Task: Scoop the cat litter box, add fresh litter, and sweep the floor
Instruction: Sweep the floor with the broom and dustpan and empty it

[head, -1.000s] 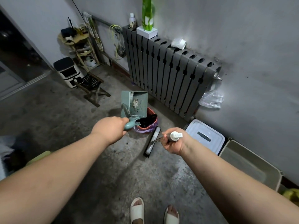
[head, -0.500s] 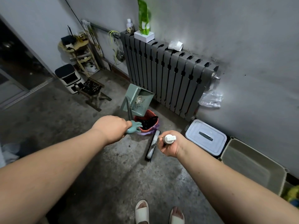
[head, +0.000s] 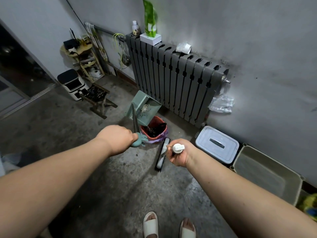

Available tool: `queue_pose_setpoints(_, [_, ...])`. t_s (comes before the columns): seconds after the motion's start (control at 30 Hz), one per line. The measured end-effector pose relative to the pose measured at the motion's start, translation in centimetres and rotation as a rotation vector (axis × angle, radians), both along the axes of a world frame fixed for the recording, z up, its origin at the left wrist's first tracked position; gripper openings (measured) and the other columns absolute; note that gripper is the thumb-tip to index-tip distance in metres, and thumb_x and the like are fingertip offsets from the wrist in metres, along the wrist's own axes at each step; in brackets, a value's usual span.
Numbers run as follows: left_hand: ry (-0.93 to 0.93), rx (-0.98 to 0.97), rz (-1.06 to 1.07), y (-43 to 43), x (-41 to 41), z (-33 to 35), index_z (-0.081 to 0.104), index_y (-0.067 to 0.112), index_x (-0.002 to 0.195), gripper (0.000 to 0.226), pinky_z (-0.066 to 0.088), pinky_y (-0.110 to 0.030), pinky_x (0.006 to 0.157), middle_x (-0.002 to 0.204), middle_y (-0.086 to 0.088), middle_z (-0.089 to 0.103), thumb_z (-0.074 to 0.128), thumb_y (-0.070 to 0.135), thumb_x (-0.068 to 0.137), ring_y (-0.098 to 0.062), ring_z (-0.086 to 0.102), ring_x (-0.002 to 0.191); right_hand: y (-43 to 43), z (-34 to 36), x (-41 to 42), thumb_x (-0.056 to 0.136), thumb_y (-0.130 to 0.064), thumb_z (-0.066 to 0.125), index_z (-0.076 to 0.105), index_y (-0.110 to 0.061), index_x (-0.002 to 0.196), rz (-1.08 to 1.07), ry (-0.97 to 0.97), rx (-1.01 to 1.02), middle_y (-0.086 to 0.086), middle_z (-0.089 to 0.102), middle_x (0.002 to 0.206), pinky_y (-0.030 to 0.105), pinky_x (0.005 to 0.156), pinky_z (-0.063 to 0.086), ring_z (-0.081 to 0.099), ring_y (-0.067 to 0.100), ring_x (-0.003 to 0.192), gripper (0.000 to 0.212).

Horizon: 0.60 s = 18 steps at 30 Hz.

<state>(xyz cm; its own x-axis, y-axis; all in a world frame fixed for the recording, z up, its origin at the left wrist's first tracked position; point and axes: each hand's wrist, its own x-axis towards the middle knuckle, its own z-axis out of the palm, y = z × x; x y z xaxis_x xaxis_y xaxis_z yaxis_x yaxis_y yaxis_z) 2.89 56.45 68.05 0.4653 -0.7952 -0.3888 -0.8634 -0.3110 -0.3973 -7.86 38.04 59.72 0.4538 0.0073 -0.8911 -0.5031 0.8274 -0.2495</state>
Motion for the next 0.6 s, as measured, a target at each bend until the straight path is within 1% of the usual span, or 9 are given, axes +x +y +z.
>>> queue_pose_setpoints(0.07, [-0.002,0.004,-0.001,0.2,0.0,0.0,0.049,0.021,0.112,0.021,0.047,-0.035,0.070,0.103,-0.004,0.063,0.037,0.019,0.094,-0.028,0.063,0.095,-0.1,0.0,-0.1,0.087,0.001,0.042,0.043,-0.007,0.062,-0.007,-0.007,0.003,0.004,0.040,0.034,0.016,0.030,0.041,0.044,0.014,0.024,0.027])
queue_pose_setpoints(0.37, [-0.010,0.077,-0.025,0.3,-0.9,-0.4,0.049,0.020,0.115,0.025,0.040,-0.033,0.064,0.103,-0.005,0.063,0.036,0.016,0.094,-0.028,0.062,0.094,0.2,-0.1,-0.3,0.086,0.001,0.042,0.045,-0.006,0.062,-0.003,-0.016,0.023,0.006,0.042,0.038,0.017,0.030,0.041,0.045,0.014,0.025,0.025])
queue_pose_setpoints(0.6, [-0.027,0.104,-0.011,0.3,-1.6,-0.3,0.048,0.019,0.115,0.025,0.038,-0.034,0.065,0.106,-0.006,0.062,0.035,0.014,0.094,-0.030,0.061,0.097,0.0,0.4,-0.4,0.087,0.001,0.040,0.043,-0.006,0.060,-0.011,-0.028,0.037,0.006,0.041,0.036,0.016,0.029,0.041,0.045,0.014,0.025,0.028])
